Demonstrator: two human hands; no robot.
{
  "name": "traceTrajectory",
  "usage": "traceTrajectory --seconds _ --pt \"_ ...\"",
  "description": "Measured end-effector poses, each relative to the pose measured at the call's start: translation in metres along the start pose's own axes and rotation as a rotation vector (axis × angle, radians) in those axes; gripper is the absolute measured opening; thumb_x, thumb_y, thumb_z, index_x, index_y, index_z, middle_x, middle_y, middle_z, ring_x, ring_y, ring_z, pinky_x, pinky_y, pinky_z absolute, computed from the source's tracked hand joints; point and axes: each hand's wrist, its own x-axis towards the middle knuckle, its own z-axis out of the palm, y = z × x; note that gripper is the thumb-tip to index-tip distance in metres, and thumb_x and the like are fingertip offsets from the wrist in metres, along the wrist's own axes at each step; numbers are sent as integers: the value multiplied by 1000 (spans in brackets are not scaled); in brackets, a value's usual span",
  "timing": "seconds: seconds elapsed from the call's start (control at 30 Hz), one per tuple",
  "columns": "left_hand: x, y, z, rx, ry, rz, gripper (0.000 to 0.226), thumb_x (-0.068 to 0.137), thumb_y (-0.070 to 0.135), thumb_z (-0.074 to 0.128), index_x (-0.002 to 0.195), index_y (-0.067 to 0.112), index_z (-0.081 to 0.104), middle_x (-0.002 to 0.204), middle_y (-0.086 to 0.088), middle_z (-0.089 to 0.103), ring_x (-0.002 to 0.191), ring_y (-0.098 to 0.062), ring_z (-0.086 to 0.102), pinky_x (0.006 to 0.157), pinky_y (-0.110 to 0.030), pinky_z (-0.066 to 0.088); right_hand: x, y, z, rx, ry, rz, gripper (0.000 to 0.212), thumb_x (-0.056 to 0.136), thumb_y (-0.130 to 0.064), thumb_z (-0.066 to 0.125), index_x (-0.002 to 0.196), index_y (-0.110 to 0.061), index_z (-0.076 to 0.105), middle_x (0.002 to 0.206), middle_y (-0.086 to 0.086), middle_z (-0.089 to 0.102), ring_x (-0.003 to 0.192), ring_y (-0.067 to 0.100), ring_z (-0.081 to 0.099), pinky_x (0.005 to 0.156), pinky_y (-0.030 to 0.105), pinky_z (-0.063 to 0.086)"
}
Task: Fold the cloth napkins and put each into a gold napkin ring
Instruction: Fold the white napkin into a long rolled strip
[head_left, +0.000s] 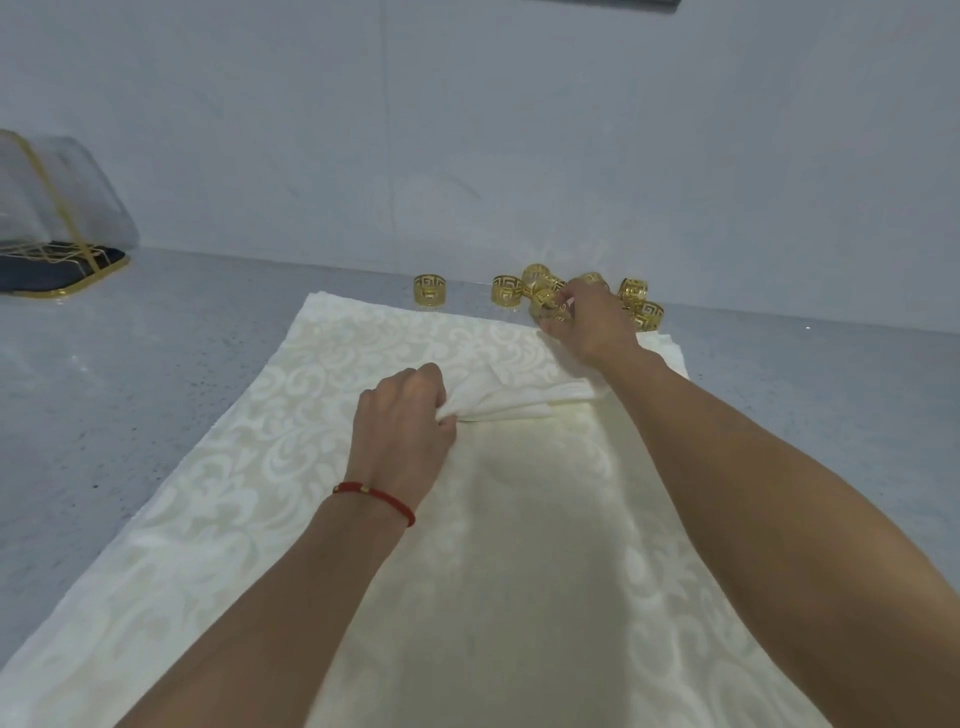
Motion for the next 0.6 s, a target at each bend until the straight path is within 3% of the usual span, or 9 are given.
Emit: traceTrajectory --seconds 0.13,0.23,0.37,0.6 --pt "1 -4 -2 -44 10 -19 22 76 7 71 73 12 50 69 -1 56 63 -21 46 53 -23 27 6 -9 12 -101 63 13 58 93 -44 69 136 -13 46 135 16 47 120 36 53 85 41 44" --pt "1 -5 -2 -53 8 -32 25 77 8 73 73 13 49 70 0 55 64 -19 46 54 -26 29 18 -12 19 -240 65 53 58 92 -53 66 132 -12 53 137 16 44 129 35 44 101 46 44" --pt "2 -6 0 -50 5 -53 27 78 10 74 72 15 48 70 1 55 65 -19 47 59 -30 35 29 -14 27 -375 152 20 53 89 -52 66 123 -13 56 126 13 55 121 34 48 97 44 39" --pt "3 -9 2 -56 32 -76 24 78 13 75 74 14 51 75 1 59 69 -20 51 62 -30 37 40 -20 35 -432 160 7 51 92 -43 61 132 -14 47 119 15 65 118 37 50 99 47 37"
